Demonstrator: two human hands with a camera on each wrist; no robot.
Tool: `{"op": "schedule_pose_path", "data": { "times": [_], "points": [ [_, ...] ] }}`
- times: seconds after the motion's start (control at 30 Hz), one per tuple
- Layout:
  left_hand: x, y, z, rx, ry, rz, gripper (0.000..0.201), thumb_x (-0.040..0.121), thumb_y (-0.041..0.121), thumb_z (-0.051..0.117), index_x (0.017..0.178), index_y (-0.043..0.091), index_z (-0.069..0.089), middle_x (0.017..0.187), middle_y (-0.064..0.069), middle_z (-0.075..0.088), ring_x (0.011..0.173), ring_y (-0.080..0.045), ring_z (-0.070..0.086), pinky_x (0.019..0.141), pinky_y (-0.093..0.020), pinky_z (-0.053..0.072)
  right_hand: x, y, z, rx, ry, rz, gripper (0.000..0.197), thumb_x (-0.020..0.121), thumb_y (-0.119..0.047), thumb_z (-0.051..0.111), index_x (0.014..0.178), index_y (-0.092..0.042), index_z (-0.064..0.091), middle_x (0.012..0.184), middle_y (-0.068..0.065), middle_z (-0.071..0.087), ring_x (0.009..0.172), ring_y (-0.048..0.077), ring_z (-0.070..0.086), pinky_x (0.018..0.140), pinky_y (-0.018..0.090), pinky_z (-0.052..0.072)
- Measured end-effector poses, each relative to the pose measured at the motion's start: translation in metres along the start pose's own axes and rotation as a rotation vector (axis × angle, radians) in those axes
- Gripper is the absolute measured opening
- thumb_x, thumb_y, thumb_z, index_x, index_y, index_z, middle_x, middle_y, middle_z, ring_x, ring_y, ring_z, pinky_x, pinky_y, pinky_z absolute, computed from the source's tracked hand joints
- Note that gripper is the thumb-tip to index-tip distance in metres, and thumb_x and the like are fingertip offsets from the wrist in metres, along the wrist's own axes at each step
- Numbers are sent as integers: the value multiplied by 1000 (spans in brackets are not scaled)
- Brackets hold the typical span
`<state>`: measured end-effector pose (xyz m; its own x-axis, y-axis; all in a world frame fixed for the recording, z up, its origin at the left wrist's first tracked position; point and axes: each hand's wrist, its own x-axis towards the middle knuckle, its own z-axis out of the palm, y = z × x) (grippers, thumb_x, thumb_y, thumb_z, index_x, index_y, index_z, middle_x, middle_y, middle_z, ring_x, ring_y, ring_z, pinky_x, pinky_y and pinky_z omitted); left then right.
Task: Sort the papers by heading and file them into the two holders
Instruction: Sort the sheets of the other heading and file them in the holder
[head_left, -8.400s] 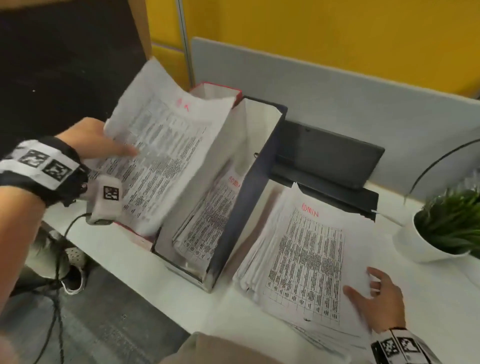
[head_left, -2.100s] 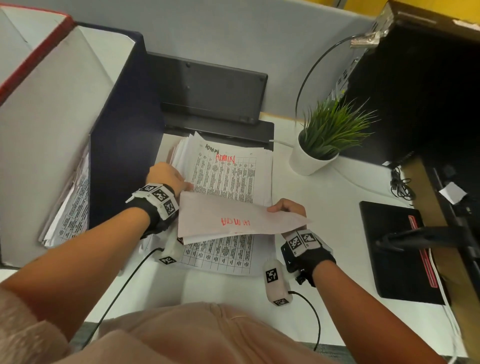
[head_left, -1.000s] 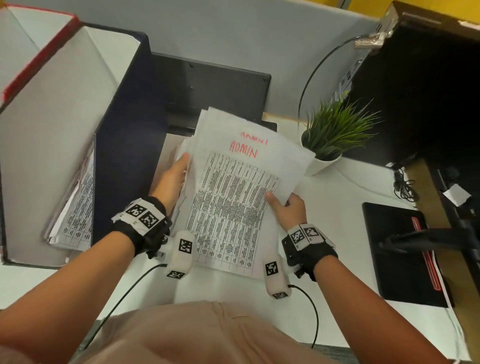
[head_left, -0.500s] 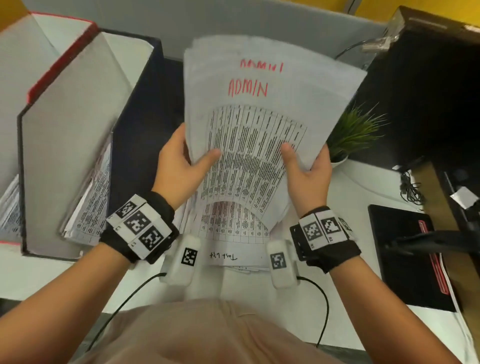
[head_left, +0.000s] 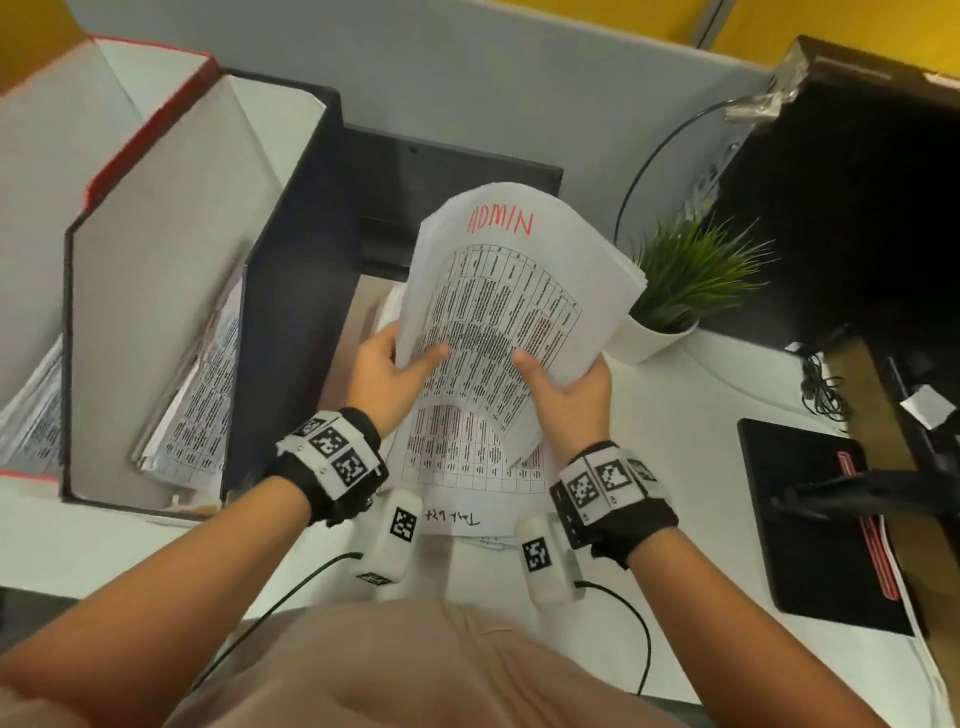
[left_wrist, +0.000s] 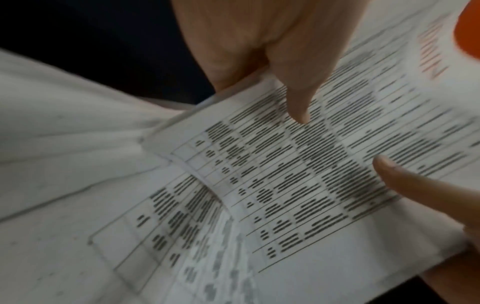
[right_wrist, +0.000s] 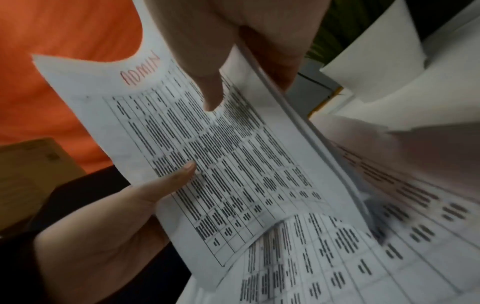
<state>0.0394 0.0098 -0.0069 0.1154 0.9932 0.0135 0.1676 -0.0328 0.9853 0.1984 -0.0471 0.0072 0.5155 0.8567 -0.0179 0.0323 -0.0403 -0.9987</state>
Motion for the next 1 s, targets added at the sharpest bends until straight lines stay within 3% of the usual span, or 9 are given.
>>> {"op": "schedule_pose_path", "data": {
  "times": [0.07,0.2,0.37,0.5,0.6,0.73,0.83,0.93,1.0],
  "points": [
    [-2,-8,4,32,0,-63,34,83,15,67,116,6,60,107,2,65,96,-6,62,82,-16,50,-1,7,4,-24,10,41,35,78,-10,72,108,-23,58,98,-15,64,103,12,63,95,42,51],
    [4,7,-2,87,65,-45,32,82,18,69,112,10,64,94,11,65,89,-6,62,69,-6,49,9,-3,4,-20,37,19,34,81,-12,69,113,-19,60,107,-7,66,108,14,62,96,45,50],
    [13,59,-34,218,51,-15,33,79,22,73,92,-7,64,85,-21,68,73,-22,66,70,-42,56,21,-32,5,42,-27,-169,38,80,-8,70,113,-22,56,99,-21,63,91,-12,62,76,8,51],
    [18,99,-82,263,37,-63,31,76,30,75,101,18,61,57,0,48,39,0,37,38,-22,39,26,-41,2,-50,-144,-273,37,75,-20,74,101,-34,52,94,-11,64,81,-5,63,68,11,52],
    [22,116,-131,287,76,-145,31,73,37,76,98,31,58,68,15,57,57,7,52,53,-13,39,26,-30,-5,-133,-190,-234,37,75,-22,73,99,-41,52,88,-4,65,74,-2,62,65,17,55],
    [23,132,-189,253,5,-264,58,64,32,79,118,30,58,117,8,64,113,-14,57,104,-44,37,25,5,-22,-294,-190,-99,37,77,-25,72,106,-34,52,85,-5,62,83,12,62,73,29,52],
    [21,132,-215,343,22,-293,60,71,23,74,126,31,52,121,11,61,113,-12,55,103,-38,36,26,33,-33,-402,-132,16,43,76,-23,74,112,-22,51,87,2,62,91,26,60,77,29,45],
    [21,127,-228,565,145,-301,66,73,27,75,132,28,46,94,24,57,88,1,54,85,-20,36,26,54,-39,-566,-121,112,55,74,-22,76,122,-15,49,109,16,59,94,27,55,85,35,43],
    [24,118,-230,733,163,-329,75,71,32,78,136,23,43,106,15,56,96,-7,53,88,-22,38,24,66,-41,-686,-146,129,65,71,-20,79,126,-10,47,115,21,56,100,32,54,91,41,44]
  ]
}}
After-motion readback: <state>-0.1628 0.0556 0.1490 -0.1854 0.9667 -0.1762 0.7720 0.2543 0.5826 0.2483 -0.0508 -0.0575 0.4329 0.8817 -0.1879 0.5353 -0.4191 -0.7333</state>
